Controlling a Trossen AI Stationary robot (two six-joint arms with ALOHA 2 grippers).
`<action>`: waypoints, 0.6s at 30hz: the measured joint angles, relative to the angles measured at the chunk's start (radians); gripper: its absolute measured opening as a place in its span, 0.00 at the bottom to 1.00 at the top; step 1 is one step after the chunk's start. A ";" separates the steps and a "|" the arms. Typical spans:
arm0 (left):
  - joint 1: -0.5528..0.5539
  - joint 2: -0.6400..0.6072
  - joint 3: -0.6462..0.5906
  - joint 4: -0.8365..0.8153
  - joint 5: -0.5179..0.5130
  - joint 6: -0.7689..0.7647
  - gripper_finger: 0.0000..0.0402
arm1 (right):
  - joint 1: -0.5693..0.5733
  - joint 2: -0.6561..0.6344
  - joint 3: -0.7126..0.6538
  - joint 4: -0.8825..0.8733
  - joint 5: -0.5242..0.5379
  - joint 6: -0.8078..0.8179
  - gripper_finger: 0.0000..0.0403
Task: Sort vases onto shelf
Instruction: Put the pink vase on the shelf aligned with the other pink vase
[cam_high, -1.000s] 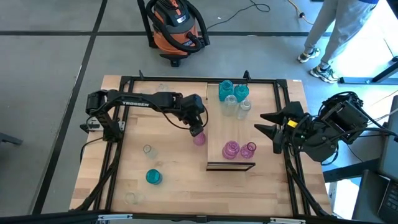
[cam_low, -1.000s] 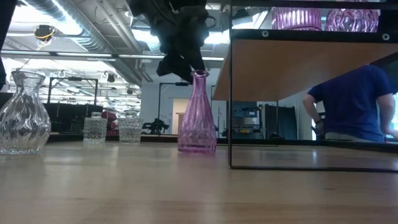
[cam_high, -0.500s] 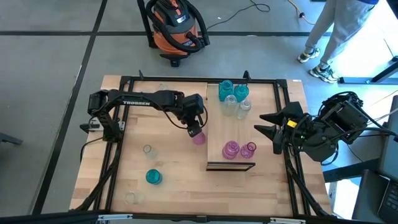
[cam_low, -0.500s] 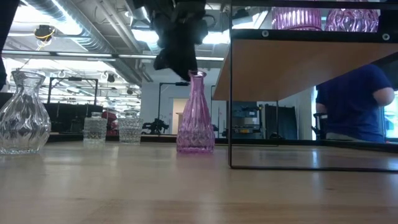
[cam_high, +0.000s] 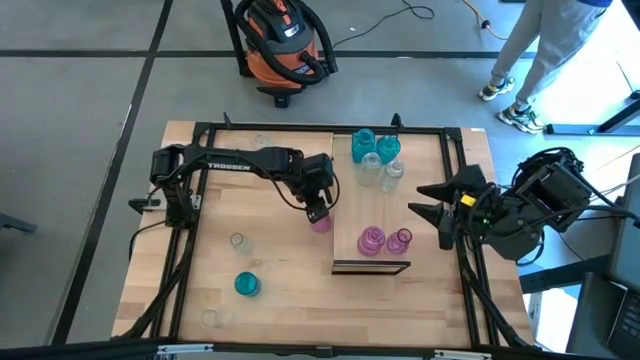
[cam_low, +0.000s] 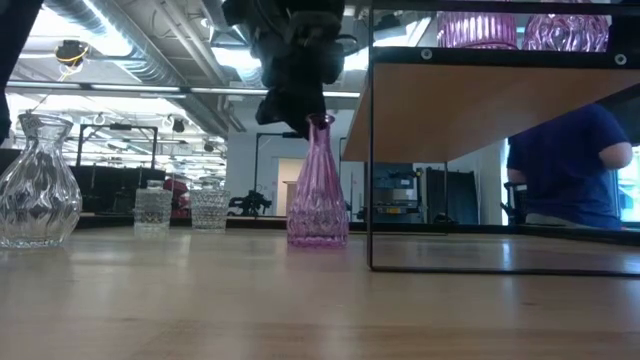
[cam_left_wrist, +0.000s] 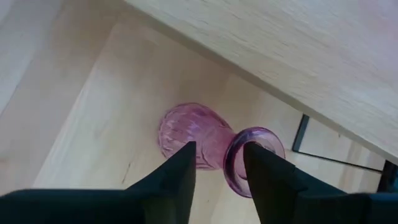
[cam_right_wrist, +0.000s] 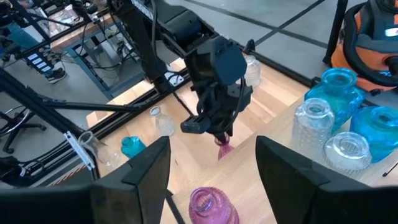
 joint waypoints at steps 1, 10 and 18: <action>-0.001 -0.006 0.000 -0.007 -0.006 0.000 0.27 | 0.000 0.002 0.000 0.000 -0.007 0.001 0.54; -0.006 -0.087 -0.009 -0.103 0.002 -0.013 0.04 | 0.000 0.003 0.000 -0.004 -0.004 0.000 0.54; -0.064 -0.139 0.239 -0.351 0.125 -0.024 0.04 | 0.000 0.003 0.000 -0.038 0.002 -0.002 0.54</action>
